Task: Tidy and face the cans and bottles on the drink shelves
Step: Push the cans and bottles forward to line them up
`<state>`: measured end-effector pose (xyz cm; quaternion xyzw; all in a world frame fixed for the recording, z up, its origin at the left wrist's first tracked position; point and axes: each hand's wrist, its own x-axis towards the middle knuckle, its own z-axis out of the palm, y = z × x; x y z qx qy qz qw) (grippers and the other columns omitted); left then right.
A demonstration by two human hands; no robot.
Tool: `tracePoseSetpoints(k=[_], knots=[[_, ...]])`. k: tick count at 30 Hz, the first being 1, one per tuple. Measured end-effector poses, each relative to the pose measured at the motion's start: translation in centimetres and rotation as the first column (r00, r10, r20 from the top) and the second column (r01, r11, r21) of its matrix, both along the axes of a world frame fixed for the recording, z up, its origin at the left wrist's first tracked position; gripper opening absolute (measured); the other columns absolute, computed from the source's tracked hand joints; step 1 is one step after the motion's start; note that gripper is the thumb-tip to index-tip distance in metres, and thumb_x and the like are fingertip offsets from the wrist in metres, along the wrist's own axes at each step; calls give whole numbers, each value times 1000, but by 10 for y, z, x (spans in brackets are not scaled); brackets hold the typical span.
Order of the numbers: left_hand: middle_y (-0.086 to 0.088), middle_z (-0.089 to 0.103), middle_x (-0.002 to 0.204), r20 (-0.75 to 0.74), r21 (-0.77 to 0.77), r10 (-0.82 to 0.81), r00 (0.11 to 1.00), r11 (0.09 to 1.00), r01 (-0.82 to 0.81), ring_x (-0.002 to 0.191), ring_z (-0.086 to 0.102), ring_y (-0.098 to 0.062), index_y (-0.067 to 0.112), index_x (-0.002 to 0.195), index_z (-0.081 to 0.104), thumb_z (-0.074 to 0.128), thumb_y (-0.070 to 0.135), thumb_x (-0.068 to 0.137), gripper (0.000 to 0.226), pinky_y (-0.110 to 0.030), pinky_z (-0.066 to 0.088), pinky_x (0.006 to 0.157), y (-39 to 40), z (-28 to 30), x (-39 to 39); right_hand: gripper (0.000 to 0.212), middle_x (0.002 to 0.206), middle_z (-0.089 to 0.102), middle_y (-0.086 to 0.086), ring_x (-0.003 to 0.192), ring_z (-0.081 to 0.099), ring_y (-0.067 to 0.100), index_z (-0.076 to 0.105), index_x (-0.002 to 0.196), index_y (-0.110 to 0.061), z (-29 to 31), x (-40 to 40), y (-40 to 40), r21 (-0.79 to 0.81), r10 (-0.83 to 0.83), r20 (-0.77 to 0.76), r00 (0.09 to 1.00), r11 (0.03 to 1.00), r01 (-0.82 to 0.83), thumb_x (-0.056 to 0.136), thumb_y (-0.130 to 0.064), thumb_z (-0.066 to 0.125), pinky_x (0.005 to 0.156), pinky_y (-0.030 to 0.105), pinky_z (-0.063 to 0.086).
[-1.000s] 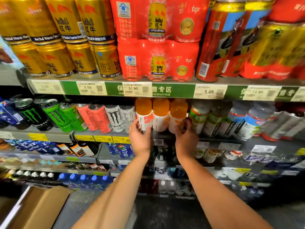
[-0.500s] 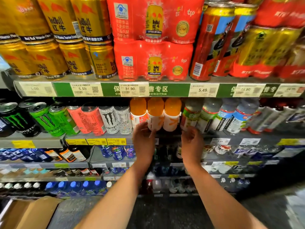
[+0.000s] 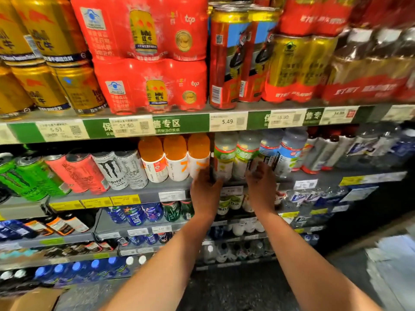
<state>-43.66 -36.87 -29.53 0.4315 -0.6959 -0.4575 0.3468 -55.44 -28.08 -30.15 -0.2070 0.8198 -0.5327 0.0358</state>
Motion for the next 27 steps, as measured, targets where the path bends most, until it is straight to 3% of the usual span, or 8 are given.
tracePoseSetpoints(k=[2, 6, 10, 14, 17, 21, 23, 27], knots=[[8, 76, 95, 8, 4, 21, 1000, 1000, -21, 87, 70, -9, 26, 103, 68, 78, 33, 78, 28, -31, 52, 70, 3, -2, -15, 40, 120, 68, 4, 109, 66, 21, 57, 131, -17, -2, -7, -1, -12, 41, 0, 999, 999, -41, 93, -27, 63, 90, 37, 56], [4, 75, 92, 61, -20, 158, 986, 987, -157, 81, 67, -14, 24, 98, 69, 82, 34, 79, 26, -25, 40, 67, 8, 0, -40, 37, 116, 67, -6, 103, 66, 9, 58, 133, -18, -6, -18, 3, -6, 127, 9, 992, 992, -126, 97, -25, 62, 81, 7, 49], [0, 71, 113, 61, 21, 306, 950, 951, -308, 104, 65, -19, 18, 119, 67, 87, 43, 71, 58, -36, 51, 92, 10, -6, -59, 45, 120, 69, 1, 103, 68, 19, 57, 131, -22, -20, -25, 3, -10, 170, -46, 984, 985, -171, 91, -42, 57, 85, 40, 58], [1, 69, 115, -14, -10, 408, 913, 913, -408, 107, 64, -18, 19, 121, 65, 83, 44, 76, 56, -38, 51, 96, 21, -10, -64, 45, 121, 67, 7, 104, 66, 24, 55, 134, -16, -24, -29, 1, -14, 228, -35, 973, 973, -229, 92, -31, 64, 87, 38, 54], [2, 70, 109, -44, -22, 458, 888, 888, -459, 101, 65, -15, 18, 116, 66, 82, 41, 78, 48, -37, 52, 92, 24, -10, -66, 42, 101, 68, 0, 84, 65, 14, 56, 130, -21, -25, -31, 0, -75, 289, 24, 957, 955, -287, 89, -26, 64, 73, 28, 48], [1, 70, 106, -54, -75, 483, 874, 871, -486, 99, 65, -16, 17, 112, 64, 83, 34, 79, 42, -31, 51, 90, 26, -9, -69, 49, 115, 61, -22, 100, 59, -6, 52, 125, -45, -25, -36, 5, -148, 388, 23, 921, 913, -381, 90, -12, 64, 85, 13, 45], [0, 67, 105, -97, -81, 495, 863, 861, -503, 98, 65, -18, 18, 110, 62, 82, 30, 80, 38, -36, 52, 92, 32, -10, -71, 42, 112, 62, -17, 101, 61, 1, 52, 122, -47, -22, -40, 13, -149, 385, -8, 923, 912, -382, 89, -23, 61, 88, 24, 51], [1, 68, 92, -167, -83, 440, 882, 886, -457, 87, 66, -16, 17, 98, 64, 80, 22, 83, 22, -36, 54, 85, 57, -7, -89, 31, 114, 60, -9, 104, 61, 10, 55, 120, -26, -11, -59, 46, -281, 189, 32, 981, 944, -173, 92, -22, 68, 92, 39, 53]])
